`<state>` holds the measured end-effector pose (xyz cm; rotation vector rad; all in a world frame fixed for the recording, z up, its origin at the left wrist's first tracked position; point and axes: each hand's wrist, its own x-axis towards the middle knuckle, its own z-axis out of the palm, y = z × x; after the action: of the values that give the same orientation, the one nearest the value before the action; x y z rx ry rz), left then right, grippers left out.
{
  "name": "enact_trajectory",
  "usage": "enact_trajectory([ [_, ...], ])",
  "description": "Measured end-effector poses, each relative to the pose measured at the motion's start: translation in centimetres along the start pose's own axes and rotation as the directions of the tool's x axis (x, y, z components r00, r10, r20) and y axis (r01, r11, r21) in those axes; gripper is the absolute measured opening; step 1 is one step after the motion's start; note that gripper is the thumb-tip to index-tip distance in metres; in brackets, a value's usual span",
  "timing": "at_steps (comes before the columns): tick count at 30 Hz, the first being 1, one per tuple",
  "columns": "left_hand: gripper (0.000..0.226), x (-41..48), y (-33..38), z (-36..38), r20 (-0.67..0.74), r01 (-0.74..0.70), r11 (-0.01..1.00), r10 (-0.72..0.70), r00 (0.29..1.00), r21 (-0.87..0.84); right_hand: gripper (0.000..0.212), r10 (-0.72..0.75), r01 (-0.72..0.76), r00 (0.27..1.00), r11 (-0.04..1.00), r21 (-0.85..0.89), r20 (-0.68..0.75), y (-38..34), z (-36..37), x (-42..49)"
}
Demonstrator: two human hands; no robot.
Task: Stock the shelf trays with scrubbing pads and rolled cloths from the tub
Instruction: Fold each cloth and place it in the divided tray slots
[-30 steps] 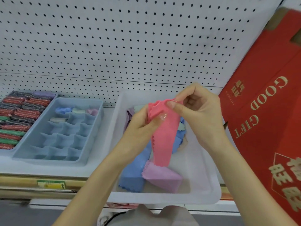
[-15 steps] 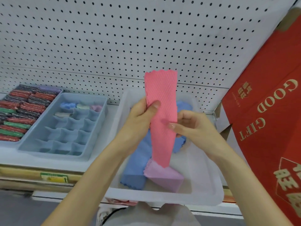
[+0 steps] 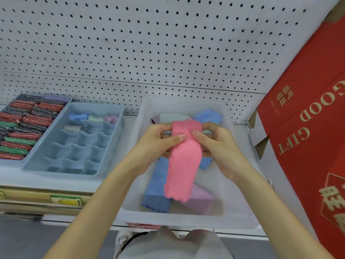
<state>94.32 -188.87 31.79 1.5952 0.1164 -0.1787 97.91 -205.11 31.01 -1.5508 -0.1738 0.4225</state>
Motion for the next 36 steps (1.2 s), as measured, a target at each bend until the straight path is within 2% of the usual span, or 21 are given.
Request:
enact_trajectory([
  [3, 0.017, 0.5, -0.6, -0.1, -0.029, -0.005, 0.999, 0.004, 1.0, -0.038, 0.017, 0.051, -0.058, 0.995, 0.995, 0.083, 0.088, 0.6, -0.1, 0.0],
  [6, 0.02, 0.4, -0.5, -0.2, 0.008, -0.031, 0.975, 0.034, 0.999, -0.221, 0.025, -0.057, 0.043, 0.996, 0.979, 0.197, 0.066, 0.1, 0.0, 0.1],
  [9, 0.036, 0.2, -0.1, -0.7, 0.062, -0.083, 0.913, 0.118, 0.991, -0.399, 0.037, -0.196, 0.175, 0.979, 0.949, 0.263, 0.056, -0.5, -0.1, 0.0],
  [11, 0.038, -0.1, 0.5, -1.1, 0.098, -0.175, 0.934, 0.215, 0.972, -0.313, 0.042, -0.284, 0.272, 0.957, 0.95, 0.156, 0.063, -1.0, -0.7, 0.2],
  [14, 0.03, -0.6, 1.3, -1.1, 0.124, -0.325, 0.945, 0.325, 0.937, -0.02, 0.025, -0.351, 0.358, 0.93, 0.932, -0.055, 0.108, -1.4, -1.2, 0.3],
  [16, 0.021, -0.7, 1.3, -0.7, 0.06, -0.382, 0.918, 0.377, 0.924, 0.103, 0.012, -0.351, 0.356, 0.933, 0.931, -0.076, 0.078, -1.3, -0.9, 0.3],
  [17, 0.011, -0.7, 1.1, -0.5, 0.03, -0.399, 0.91, 0.398, 0.917, 0.114, 0.005, -0.352, 0.356, 0.933, 0.932, -0.064, 0.073, -1.2, -0.6, 0.2],
  [18, 0.008, -0.7, 0.9, -0.3, 0.016, -0.41, 0.908, 0.41, 0.912, 0.093, 0.009, -0.355, 0.359, 0.932, 0.932, -0.056, 0.068, -1.1, -0.3, 0.1],
  [21, 0.05, -0.9, -0.2, -0.1, -0.01, -0.353, 0.935, 0.353, 0.935, -0.04, 0.025, -0.352, 0.352, 0.934, 0.936, 0.014, 0.051, -0.9, 0.3, 0.0],
  [24, 0.063, -1.6, -0.7, 0.0, -0.001, -0.198, 0.963, 0.201, 0.979, -0.184, 0.023, -0.333, 0.332, 0.943, 0.938, 0.102, -0.009, -1.2, 0.4, -0.1],
  [26, 0.061, -1.8, -0.8, 0.1, -0.048, -0.168, 0.954, 0.161, 0.986, -0.248, 0.02, -0.316, 0.316, 0.949, 0.947, 0.06, -0.01, -1.2, 0.4, -0.1],
  [29, 0.059, -1.7, -1.0, 0.2, -0.161, -0.25, 0.937, 0.215, 0.963, -0.245, 0.033, -0.223, 0.224, 0.974, 0.974, -0.016, 0.036, -0.5, 0.6, -0.7],
  [32, 0.055, -1.6, -1.4, 0.2, -0.198, -0.323, 0.939, 0.297, 0.934, -0.116, 0.043, -0.153, 0.155, 0.986, 0.988, -0.017, 0.066, 0.2, 0.9, -1.5],
  [36, 0.028, -1.5, -2.1, 0.2, -0.192, -0.302, 0.953, 0.29, 0.938, -0.033, 0.045, -0.13, 0.129, 0.991, 0.991, 0.039, 0.019, 0.5, 1.1, -1.6],
])
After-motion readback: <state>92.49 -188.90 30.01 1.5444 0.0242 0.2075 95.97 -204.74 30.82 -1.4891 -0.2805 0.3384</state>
